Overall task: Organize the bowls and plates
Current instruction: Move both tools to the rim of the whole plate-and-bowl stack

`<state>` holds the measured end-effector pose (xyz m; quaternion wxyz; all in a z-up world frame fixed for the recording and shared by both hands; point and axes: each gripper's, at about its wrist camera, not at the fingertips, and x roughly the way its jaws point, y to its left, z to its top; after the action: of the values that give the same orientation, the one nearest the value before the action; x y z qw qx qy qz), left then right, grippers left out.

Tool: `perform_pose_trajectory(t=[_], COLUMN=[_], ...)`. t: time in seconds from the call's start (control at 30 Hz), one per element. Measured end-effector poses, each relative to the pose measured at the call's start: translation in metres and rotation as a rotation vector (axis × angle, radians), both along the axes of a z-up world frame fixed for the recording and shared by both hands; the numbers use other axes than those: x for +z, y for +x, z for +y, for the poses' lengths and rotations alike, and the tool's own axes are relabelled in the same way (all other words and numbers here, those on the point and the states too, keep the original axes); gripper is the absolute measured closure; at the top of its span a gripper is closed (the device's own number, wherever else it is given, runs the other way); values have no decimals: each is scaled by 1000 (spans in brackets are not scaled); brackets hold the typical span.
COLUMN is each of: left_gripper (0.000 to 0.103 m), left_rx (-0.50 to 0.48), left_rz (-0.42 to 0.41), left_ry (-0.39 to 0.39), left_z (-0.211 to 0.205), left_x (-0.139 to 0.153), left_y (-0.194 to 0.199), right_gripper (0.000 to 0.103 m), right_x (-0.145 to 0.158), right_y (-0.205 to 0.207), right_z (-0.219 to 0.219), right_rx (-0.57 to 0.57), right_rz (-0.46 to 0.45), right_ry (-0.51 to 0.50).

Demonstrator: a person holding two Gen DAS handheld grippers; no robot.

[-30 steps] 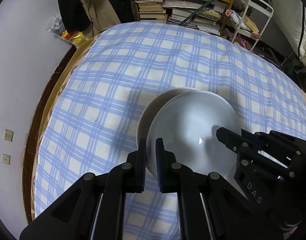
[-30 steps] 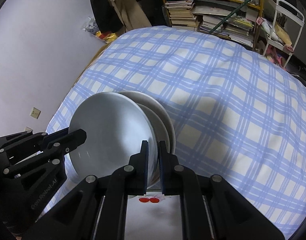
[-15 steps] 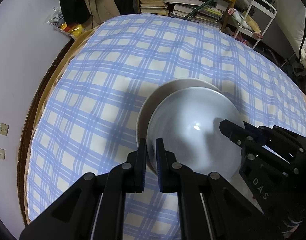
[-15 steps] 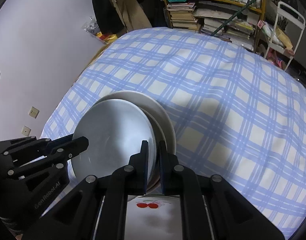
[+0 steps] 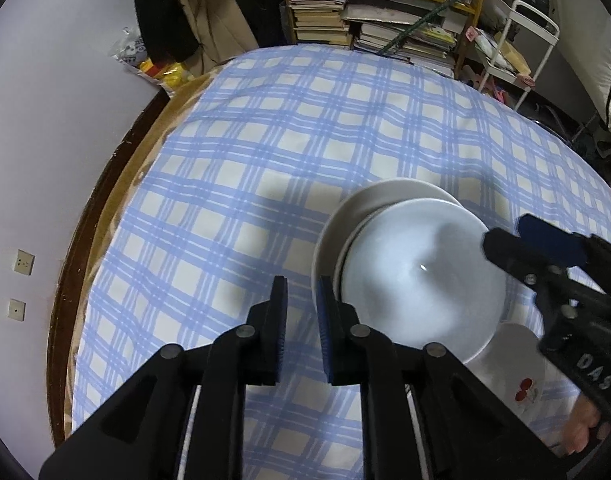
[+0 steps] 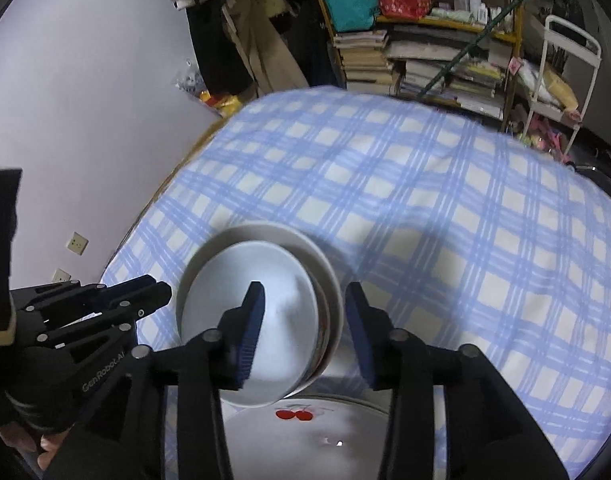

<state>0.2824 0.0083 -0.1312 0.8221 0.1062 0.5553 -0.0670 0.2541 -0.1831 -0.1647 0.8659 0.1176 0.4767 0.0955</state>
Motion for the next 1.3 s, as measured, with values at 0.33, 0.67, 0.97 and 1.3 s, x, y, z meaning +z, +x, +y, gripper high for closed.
perform_pose_trajectory(t=[0.33,0.67,0.97,1.3], left_gripper=[75,58,56,56], left_rx=[51,42,88,85], left_rz=[-3,-7,22,62], left_ry=[-28,-1,-11,-35], left_z=[18,15,31,27], left_x=[3,-7,-18,-30], left_y=[5,7,15,20], right_gripper=[20,16,16,16], right_x=[-8,-36,-43,-50], right_y=[-8,-8,-3,4], right_z=[-38,-51,-46,-44], right_rx=[-55,-71,-60,-59], right_rz=[19,115,128,159], right_ry=[-26,2,-9,-6])
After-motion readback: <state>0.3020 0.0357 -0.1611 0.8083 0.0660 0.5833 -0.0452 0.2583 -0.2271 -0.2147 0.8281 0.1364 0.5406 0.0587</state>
